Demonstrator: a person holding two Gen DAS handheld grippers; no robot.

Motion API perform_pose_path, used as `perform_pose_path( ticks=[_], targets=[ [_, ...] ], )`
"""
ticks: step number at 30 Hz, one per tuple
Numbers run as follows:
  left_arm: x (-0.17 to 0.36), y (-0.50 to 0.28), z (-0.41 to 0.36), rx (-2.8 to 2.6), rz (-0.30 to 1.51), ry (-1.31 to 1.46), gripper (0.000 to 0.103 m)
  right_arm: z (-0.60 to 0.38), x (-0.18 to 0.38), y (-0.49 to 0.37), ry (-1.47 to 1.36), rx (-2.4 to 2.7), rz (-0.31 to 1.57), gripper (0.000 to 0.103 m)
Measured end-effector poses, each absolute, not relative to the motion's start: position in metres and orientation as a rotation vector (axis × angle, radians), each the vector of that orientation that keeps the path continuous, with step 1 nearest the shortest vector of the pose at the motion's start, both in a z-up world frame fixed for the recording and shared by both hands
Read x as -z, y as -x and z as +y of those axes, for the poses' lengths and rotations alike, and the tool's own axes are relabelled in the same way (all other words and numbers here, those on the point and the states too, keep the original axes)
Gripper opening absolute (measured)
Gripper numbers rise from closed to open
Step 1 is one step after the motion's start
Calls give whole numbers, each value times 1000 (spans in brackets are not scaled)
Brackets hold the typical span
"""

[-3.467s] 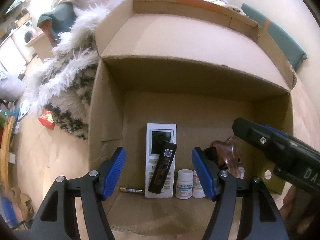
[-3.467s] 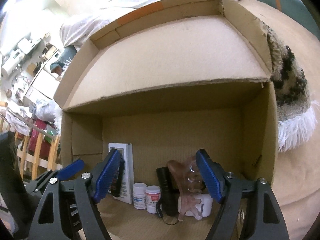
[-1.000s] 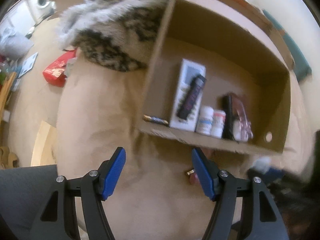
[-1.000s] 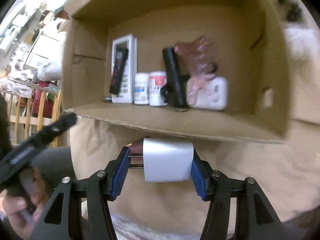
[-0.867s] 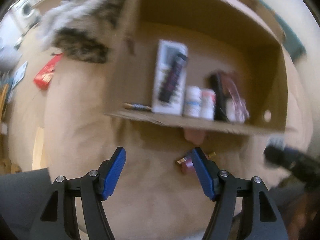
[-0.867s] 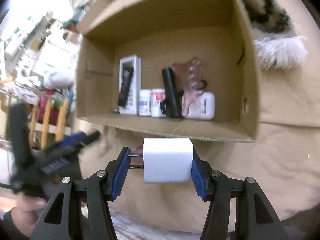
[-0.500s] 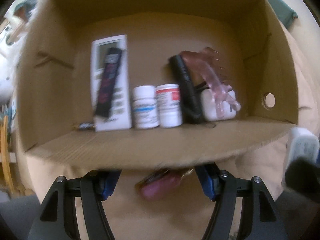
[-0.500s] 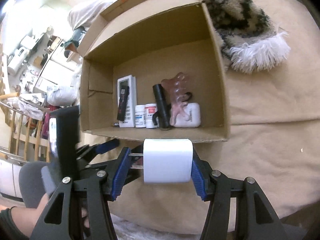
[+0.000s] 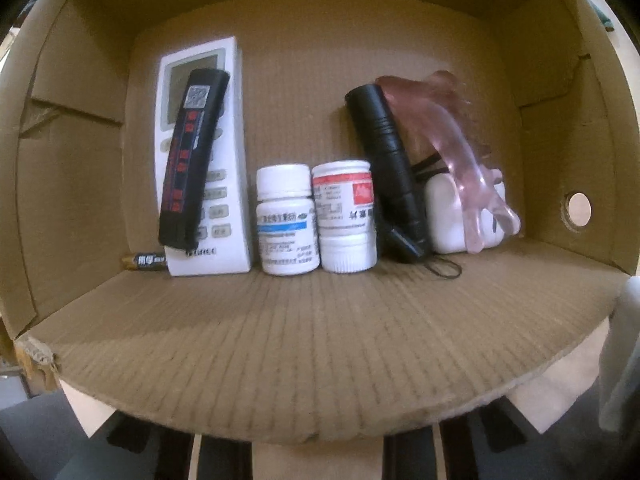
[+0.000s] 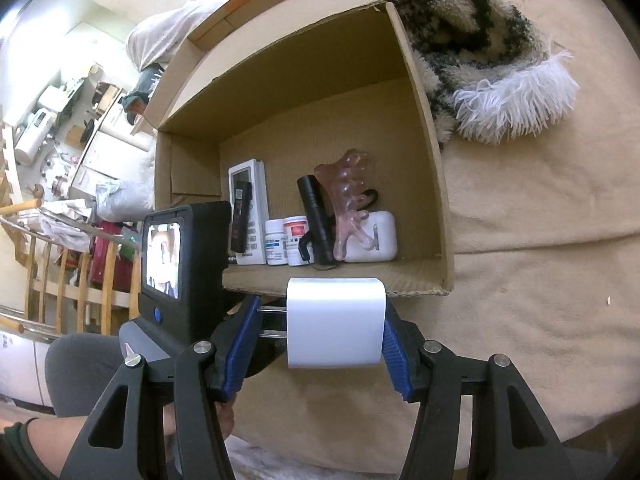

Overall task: Organize rigid objects
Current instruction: 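Grasp the white charger with the right tool while the left tool grasps the pink item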

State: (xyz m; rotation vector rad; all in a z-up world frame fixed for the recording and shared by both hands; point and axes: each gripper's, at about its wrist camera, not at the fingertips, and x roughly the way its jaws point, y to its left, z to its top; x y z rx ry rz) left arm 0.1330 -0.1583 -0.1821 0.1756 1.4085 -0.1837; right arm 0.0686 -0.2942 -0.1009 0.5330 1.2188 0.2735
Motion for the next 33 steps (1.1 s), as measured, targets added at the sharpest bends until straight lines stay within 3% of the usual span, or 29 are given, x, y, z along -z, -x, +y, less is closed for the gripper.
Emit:
perform_pose_path(
  ticks=[18, 33],
  targets=[
    [116, -69, -93, 134, 1297, -146, 20, -276, 95, -62, -458, -294, 1224, 60],
    [36, -58, -36, 63, 1104, -54, 20, -271, 46, -47, -329, -293, 1006, 60]
  ],
)
